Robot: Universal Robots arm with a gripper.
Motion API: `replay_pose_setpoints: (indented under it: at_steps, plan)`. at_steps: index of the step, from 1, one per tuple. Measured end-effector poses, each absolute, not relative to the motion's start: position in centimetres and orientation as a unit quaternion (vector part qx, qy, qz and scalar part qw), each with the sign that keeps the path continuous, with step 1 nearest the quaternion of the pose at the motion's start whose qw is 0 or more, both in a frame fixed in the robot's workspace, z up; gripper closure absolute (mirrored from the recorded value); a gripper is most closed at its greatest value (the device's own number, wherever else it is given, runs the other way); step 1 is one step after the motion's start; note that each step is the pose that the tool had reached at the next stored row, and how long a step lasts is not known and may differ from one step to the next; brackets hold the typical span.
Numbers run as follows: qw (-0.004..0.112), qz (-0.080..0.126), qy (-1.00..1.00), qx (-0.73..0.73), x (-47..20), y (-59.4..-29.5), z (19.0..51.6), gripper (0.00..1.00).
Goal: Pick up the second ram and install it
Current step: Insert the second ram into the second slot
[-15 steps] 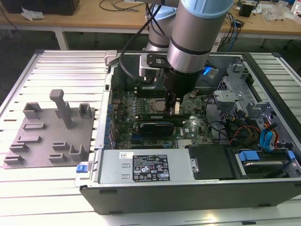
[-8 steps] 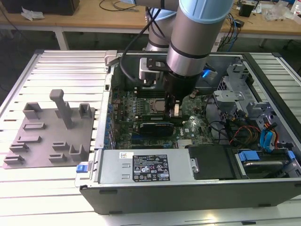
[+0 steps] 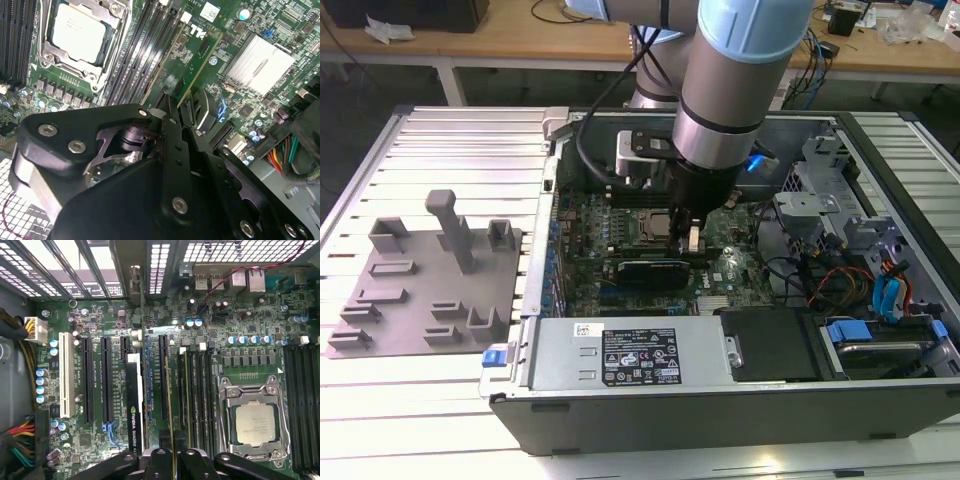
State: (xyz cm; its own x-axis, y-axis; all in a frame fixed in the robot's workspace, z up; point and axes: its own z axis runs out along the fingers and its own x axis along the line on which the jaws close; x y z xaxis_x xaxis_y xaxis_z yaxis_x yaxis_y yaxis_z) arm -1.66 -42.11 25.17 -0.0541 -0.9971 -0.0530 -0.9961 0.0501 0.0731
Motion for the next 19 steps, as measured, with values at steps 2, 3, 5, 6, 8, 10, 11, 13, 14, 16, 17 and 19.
replay_pose_setpoints:
  at_steps: [2, 3, 5, 6, 8, 10, 11, 13, 14, 16, 17, 19]
  plan:
    - [0.006, -0.045, -0.725, 0.688, -1.7, -42.0, 24.9, 0.89]
    - [0.006, -0.045, -0.725, 0.688, -1.7, -42.0, 24.8, 0.89]
    - [0.006, -0.045, -0.725, 0.688, -1.7, -42.0, 24.7, 0.89]
    - [0.006, -0.045, -0.725, 0.688, -1.7, -41.9, 24.7, 0.89]
    - [0.006, -0.045, -0.725, 0.688, -1.7, -41.5, 24.6, 0.89]
    - [0.006, -0.045, -0.725, 0.688, -1.8, -40.9, 24.5, 0.89]
    - [0.006, -0.044, -0.725, 0.688, -1.8, -40.0, 24.4, 0.89]
    - [0.006, -0.045, -0.725, 0.688, -1.9, -39.5, 24.4, 0.89]
    - [0.006, -0.044, -0.725, 0.688, -2.0, -39.3, 24.3, 0.89]
    - [0.005, -0.043, -0.725, 0.688, -2.1, -39.3, 24.4, 0.89]
    - [0.004, -0.042, -0.725, 0.688, -2.2, -39.4, 24.5, 0.89]
    - [0.000, -0.038, -0.725, 0.688, -2.5, -39.4, 25.0, 0.89]
